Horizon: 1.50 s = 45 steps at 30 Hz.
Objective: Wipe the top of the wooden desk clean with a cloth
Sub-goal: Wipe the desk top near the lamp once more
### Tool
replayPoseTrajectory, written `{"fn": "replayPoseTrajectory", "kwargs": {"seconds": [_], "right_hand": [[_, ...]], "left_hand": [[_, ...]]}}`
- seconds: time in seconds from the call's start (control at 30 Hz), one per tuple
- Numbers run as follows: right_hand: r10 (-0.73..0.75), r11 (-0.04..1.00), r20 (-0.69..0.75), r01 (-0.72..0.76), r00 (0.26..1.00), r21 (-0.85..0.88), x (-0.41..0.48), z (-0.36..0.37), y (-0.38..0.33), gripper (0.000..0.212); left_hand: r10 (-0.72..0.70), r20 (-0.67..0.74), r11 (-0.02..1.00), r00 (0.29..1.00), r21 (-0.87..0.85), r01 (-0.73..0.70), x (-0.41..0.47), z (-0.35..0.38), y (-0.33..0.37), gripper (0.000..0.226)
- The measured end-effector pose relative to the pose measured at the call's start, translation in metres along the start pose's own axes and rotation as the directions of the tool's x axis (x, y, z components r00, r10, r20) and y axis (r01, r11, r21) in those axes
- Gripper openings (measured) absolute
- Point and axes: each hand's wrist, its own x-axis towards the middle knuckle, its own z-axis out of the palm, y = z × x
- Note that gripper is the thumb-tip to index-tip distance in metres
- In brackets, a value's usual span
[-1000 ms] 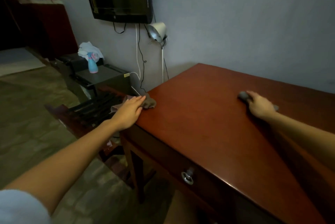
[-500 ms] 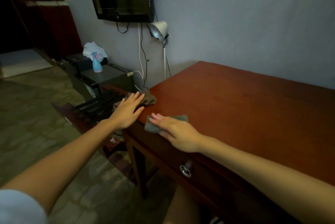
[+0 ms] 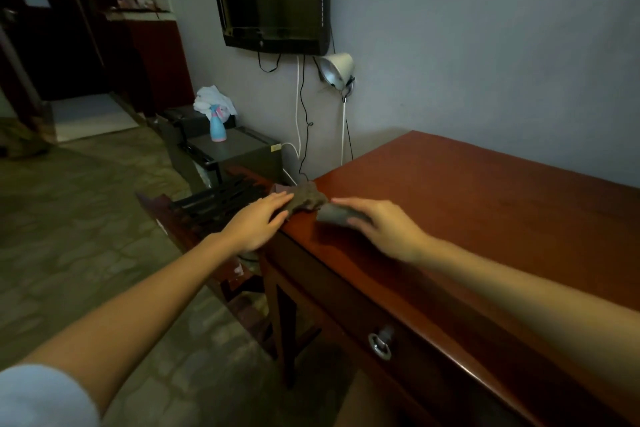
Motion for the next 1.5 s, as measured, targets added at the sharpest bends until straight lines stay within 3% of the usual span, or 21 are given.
{"fn": "replayPoseTrajectory", "kwargs": {"seconds": [0.07, 0.2, 0.3, 0.37, 0.6, 0.77, 0.9, 1.03, 1.13, 1.27, 1.37, 1.43, 1.5], "right_hand": [[-0.068, 0.992, 0.096, 0.077, 0.993, -0.097, -0.007, 0.030, 0.006, 0.049], [-0.192, 0.981, 0.173, 0.188, 0.966, 0.039, -0.027, 0.036, -0.007, 0.051], [-0.387, 0.921, 0.292, 0.382, 0.875, 0.076, -0.056, 0.030, -0.027, 0.045], [-0.434, 0.899, 0.335, 0.428, 0.836, 0.096, -0.064, 0.021, -0.026, 0.045], [-0.244, 0.968, 0.206, 0.226, 0.948, 0.108, -0.028, 0.005, 0.039, 0.050], [-0.054, 0.998, 0.083, 0.055, 0.995, -0.005, 0.022, -0.007, 0.116, 0.045], [0.147, 0.987, 0.023, -0.146, 0.989, -0.070, 0.055, -0.030, 0.189, 0.047], [0.320, 0.941, -0.036, -0.322, 0.947, -0.104, 0.074, -0.057, 0.260, 0.048], [0.472, 0.866, -0.102, -0.482, 0.876, -0.132, 0.079, -0.085, 0.318, 0.048], [0.692, 0.663, -0.300, -0.742, 0.657, -0.098, 0.084, -0.108, 0.382, 0.051], [0.758, 0.542, -0.392, -0.838, 0.521, -0.066, 0.110, -0.105, 0.389, 0.052], [0.755, 0.556, -0.365, -0.827, 0.544, -0.082, 0.135, -0.097, 0.380, 0.054], [0.705, 0.644, -0.293, -0.756, 0.646, -0.116, 0.159, -0.081, 0.363, 0.057]], "left_hand": [[0.017, -0.019, 0.999, 1.000, -0.027, -0.018, 0.003, 0.002, -0.001, 0.050], [0.060, -0.051, 0.998, 0.997, -0.023, -0.062, 0.012, 0.010, -0.003, 0.051], [0.103, -0.088, 0.994, 0.991, -0.015, -0.105, 0.023, 0.016, 0.002, 0.049], [0.150, -0.114, 0.989, 0.982, 0.004, -0.151, 0.031, 0.017, 0.007, 0.049], [0.176, -0.097, 0.979, 0.980, 0.117, -0.164, 0.067, 0.018, 0.043, 0.050], [0.060, -0.060, 0.991, 0.996, 0.121, -0.052, 0.106, 0.035, 0.083, 0.051], [-0.020, 0.036, 0.988, 0.999, 0.155, 0.014, 0.144, 0.061, 0.108, 0.055], [-0.051, 0.042, 0.980, 0.998, 0.194, 0.042, 0.174, 0.080, 0.109, 0.061], [-0.069, 0.036, 0.983, 0.997, 0.174, 0.062, 0.180, 0.086, 0.103, 0.062], [-0.076, -0.016, 0.986, 0.997, 0.149, 0.078, 0.181, 0.090, 0.102, 0.061], [-0.079, -0.032, 0.984, 0.996, 0.156, 0.083, 0.182, 0.092, 0.102, 0.062], [-0.078, -0.032, 0.985, 0.996, 0.151, 0.081, 0.182, 0.093, 0.102, 0.061], [-0.073, -0.031, 0.986, 0.997, 0.150, 0.077, 0.181, 0.091, 0.103, 0.061]]}}
